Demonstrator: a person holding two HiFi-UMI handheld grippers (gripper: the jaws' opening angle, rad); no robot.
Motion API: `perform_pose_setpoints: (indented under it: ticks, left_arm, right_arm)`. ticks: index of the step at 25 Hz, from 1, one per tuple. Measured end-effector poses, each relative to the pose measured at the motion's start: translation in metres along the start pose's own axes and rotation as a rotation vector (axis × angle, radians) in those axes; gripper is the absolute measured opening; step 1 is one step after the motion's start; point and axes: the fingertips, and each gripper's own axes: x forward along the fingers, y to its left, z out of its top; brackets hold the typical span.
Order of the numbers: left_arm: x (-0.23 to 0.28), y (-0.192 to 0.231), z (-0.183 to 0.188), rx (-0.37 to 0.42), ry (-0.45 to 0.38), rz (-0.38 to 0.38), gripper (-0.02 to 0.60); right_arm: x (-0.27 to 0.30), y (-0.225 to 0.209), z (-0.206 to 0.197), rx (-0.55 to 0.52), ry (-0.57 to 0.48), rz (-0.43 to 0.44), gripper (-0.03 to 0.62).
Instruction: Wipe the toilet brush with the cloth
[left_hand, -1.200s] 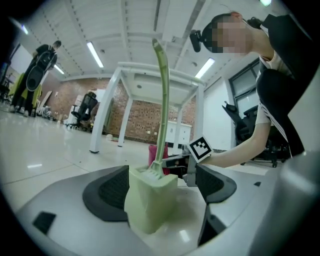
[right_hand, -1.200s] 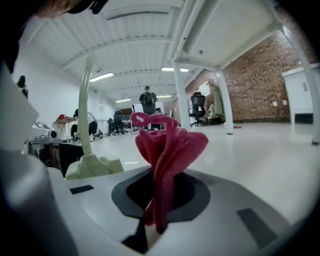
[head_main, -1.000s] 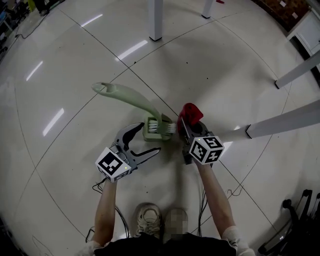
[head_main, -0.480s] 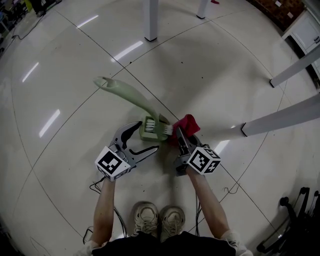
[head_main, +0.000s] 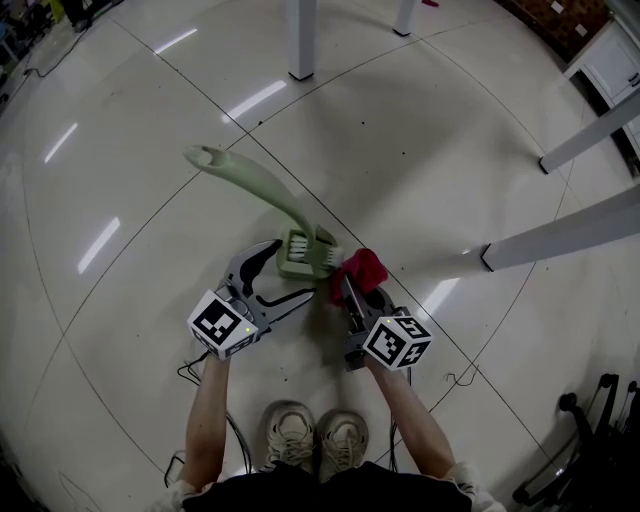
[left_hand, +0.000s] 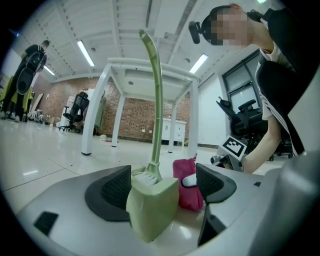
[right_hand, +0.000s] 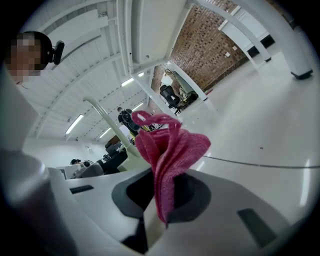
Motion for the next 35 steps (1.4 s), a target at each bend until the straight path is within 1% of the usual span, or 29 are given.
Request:
perform_pose_setpoints:
  ticks: [5,10,12,15,17,19,20,23,27,32,35]
  left_arm:
    - [0.001,-0.001,-0.001,0.006,0.001,0.000,0.405]
    - [0.001,-0.001,0.001,0.001,-0.009,-0.003,0.405]
    - [-0.001,0.001,0.001,-0.022,-0.018,0.009,0.405]
    - [-0.017,0.011,-0.006,-0.092,-0.031,0.071,0.405]
    - [-0.026,0.012,-0.024,-0.126,0.007,0.082,0.405]
    - [-0.026,0.008,-0.044,-0.142,0.055,0.074,0.405]
    - [-0.025,0.005,-0.049,-0.154,0.062,0.067,0.405]
    - [-0.018,-0.005,-0.053,-0.180,0.052,0.027,0.405]
    - [-0.008,-0.014,-0.051,-0.172,0.057,-0.026,0.405]
    - [0.002,-0.021,-0.049,-0.177,0.059,-0.073,0.405]
    - [-0.004,-0.019,-0.044,-0.199,0.028,-0.065,0.405]
  right_arm:
    - [-0.009,0.005,-0.004,0.020,0.002,0.010,0.032]
    - [-0.019,0.014,-0.014,-0.015,0.023,0.016,0.032]
    - [-0.022,0.019,-0.017,-0.020,0.028,0.020,0.032]
    - [-0.024,0.026,-0.024,-0.049,0.044,0.025,0.032]
    - [-0.021,0.027,-0.027,-0.078,0.060,0.027,0.032]
    - [-0.016,0.026,-0.027,-0.082,0.068,0.027,0.032]
    - [-0.013,0.026,-0.027,-0.076,0.070,0.029,0.032]
    - [-0.005,0.029,-0.026,-0.089,0.072,0.032,0.032]
    - [0.006,0.020,-0.016,-0.138,0.059,0.010,0.032]
    - [0.007,0.005,0.004,-0.234,0.031,-0.061,0.032]
    - [-0.003,0.013,0.002,-0.314,0.014,-0.085,0.032]
